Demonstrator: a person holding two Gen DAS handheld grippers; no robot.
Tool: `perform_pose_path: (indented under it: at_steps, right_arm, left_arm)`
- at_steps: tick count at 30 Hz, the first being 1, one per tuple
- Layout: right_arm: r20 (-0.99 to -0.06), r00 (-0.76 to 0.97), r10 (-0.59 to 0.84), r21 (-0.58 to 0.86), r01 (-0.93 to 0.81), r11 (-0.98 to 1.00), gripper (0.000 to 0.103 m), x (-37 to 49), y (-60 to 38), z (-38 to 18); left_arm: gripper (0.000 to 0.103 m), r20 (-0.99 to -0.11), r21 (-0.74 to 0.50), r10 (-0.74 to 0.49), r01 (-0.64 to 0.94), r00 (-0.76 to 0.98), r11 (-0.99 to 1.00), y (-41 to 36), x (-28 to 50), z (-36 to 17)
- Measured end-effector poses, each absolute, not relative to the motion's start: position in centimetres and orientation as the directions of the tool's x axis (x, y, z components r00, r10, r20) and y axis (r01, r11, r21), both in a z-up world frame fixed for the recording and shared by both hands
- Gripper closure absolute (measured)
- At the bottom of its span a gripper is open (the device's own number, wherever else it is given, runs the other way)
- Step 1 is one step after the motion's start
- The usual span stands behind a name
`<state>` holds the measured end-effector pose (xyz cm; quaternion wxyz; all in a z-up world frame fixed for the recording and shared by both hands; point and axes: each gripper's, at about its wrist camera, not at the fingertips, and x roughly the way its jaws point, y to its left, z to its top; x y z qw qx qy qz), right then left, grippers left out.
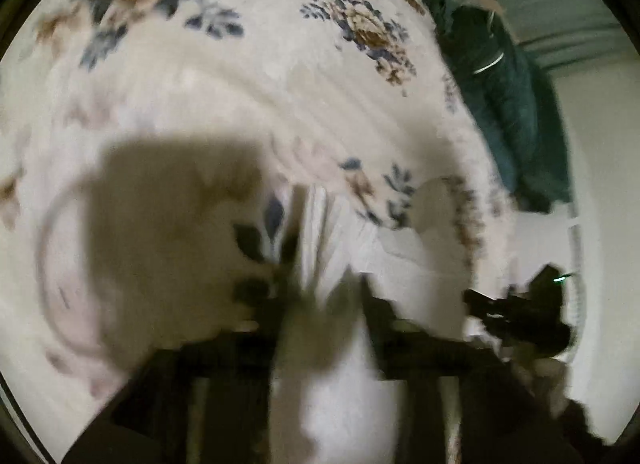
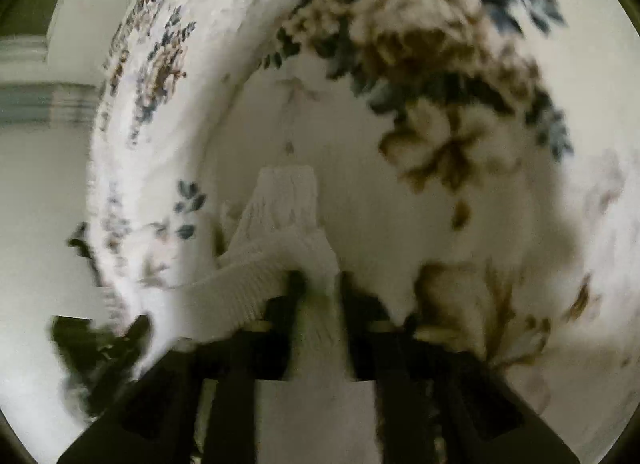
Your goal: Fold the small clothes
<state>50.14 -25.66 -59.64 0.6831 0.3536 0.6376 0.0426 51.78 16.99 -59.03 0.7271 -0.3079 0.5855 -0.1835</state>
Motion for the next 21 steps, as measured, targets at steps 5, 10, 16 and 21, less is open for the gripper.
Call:
perform_pose_path:
  at_steps: [5,10,16,21]
  right_arm:
    - [-0.683,0.132,0.718,0.700,0.396,0.594,0.020,45.8,-26.4,-62.3]
    - [-0.489,0.049,0.871,0.806,0.407,0.429,0.019,41.8,-22.8,-67.5]
    - [-0.469,0.035,0.882,0.834,0.345,0.430,0.017,42.9,-18.5,-68.0]
    - [-0.495,0.053,0.867,0.826,0.338,0.451,0.048,43.0,-17.4,-67.6]
  left_arm:
    - [0.031,-0.592,-0.806,-0.782,-0.159,0.194,0.571,18.3,48.1,-61.7]
    - [0.030,-0.538,-0.839,-0.835,-0.160,0.114,0.519,15.2,46.5,-64.4]
    - [0.032,-0.532,-0.846,-0.837,-0.126,0.126,0.518,12.9,47.1,-64.4]
    - [0.067,-0.543,-0.840,-0.825,-0.098,0.156,0.534,13.1,46.9,-63.2]
